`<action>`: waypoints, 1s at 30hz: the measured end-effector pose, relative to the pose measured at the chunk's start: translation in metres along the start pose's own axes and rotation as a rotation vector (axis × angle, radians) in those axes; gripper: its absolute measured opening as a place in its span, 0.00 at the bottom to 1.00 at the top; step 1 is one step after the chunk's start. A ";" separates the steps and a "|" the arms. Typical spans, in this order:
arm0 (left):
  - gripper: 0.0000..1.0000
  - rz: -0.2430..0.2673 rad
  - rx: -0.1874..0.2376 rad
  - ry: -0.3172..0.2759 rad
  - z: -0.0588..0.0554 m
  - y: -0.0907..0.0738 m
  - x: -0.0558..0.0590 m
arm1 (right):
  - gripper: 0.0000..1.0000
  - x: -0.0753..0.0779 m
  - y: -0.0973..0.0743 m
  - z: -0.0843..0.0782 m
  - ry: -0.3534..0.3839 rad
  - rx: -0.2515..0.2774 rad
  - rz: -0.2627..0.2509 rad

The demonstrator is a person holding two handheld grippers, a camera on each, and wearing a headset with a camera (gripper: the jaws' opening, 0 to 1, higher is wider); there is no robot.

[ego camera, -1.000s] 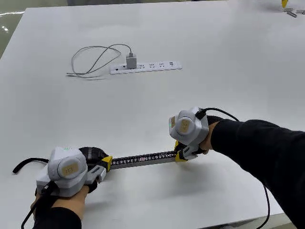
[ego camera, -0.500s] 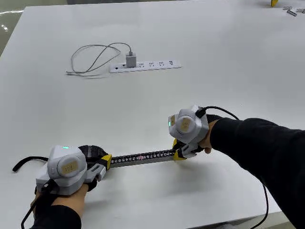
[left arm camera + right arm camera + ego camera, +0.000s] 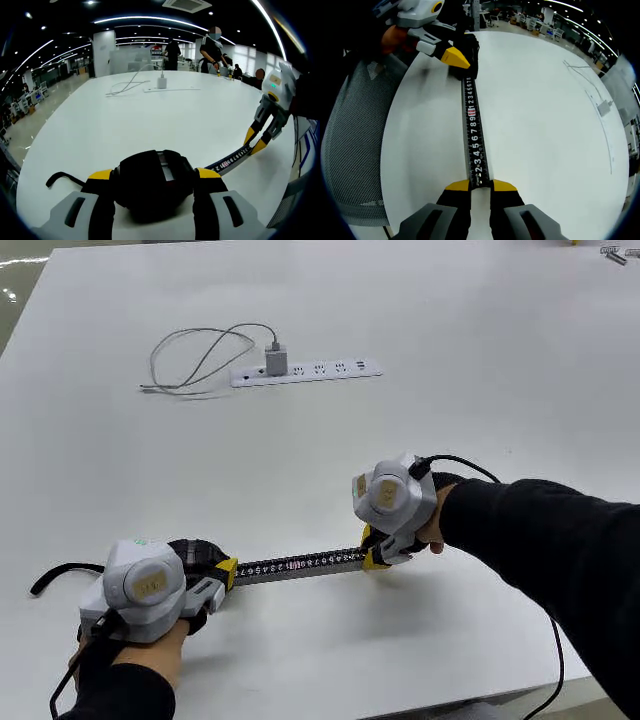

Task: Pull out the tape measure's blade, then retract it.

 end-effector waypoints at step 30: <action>0.59 -0.009 -0.008 -0.011 0.000 0.000 -0.001 | 0.09 -0.005 0.004 0.011 0.022 0.015 -0.008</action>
Point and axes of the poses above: the centre of the closed fingertips' face, and the gripper's own axes: y roughly forward along the fingers, x roughly to its right, z roughly out of its top, the point moved 7 cm from there along -y, roughly backward along the fingers, and after that the axes turned 3 degrees about y, right-handed, at the moved point
